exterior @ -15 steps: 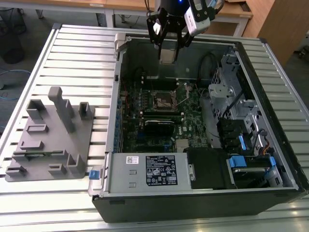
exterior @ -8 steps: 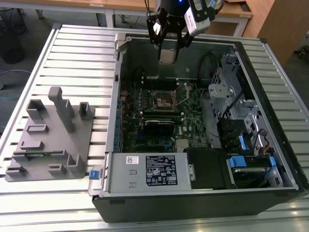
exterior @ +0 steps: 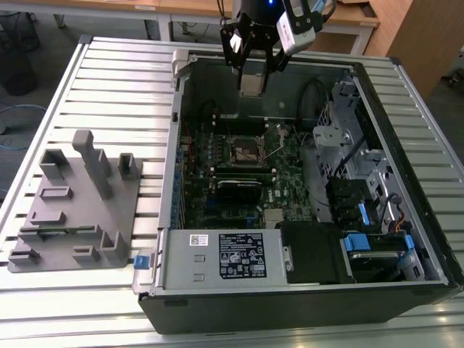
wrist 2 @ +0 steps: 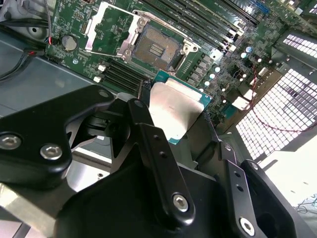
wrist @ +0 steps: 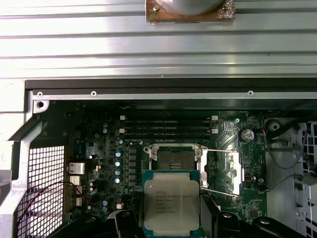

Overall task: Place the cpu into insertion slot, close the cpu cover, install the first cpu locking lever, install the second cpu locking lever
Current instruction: 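Place the cpu into insertion slot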

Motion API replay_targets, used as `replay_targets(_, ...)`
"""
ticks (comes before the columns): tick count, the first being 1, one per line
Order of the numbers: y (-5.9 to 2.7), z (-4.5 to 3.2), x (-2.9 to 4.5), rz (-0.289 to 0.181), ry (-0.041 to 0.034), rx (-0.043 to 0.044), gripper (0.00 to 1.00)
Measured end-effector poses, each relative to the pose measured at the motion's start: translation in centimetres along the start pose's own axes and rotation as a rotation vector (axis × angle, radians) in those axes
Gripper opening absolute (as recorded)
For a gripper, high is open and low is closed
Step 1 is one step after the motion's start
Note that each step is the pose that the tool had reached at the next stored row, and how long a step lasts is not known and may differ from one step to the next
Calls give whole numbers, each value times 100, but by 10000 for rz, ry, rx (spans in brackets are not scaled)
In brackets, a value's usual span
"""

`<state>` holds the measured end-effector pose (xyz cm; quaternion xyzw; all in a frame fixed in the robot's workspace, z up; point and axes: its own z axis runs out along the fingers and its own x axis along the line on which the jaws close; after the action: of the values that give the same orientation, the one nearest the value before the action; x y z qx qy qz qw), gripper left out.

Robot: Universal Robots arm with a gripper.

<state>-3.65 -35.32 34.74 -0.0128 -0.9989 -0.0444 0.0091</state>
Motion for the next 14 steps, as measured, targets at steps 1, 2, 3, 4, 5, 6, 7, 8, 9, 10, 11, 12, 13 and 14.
replay_targets(1, 0, 0, 0, 0, 0, 0, 54)
replay_targets(2, 0, 0, 0, 0, 0, 0, 54)
replay_targets(3, 0, 1, 0, 0, 0, 0, 54)
replay_targets(4, 0, 1, 0, 0, 0, 0, 54)
replay_targets(5, 0, 1, 0, 0, 0, -1, 54)
replay_targets(6, 0, 1, 0, 0, 0, 0, 54)
replay_targets(7, 0, 3, 0, 0, 0, -1, 54)
replay_targets(8, -1, 10, 0, 0, -2, -5, 54)
replay_targets(9, -2, 20, 0, 0, -2, -4, 54)
replay_targets(10, -3, 31, -1, 0, 0, -1, 54)
replay_targets(11, -4, 46, -1, 0, -1, -2, 54)
replay_targets(12, -5, 62, -1, 0, 0, -1, 54)
replay_targets(13, -7, 80, -1, 0, 0, -1, 54)
replay_targets(14, -9, 99, -2, 0, -1, 0, 54)
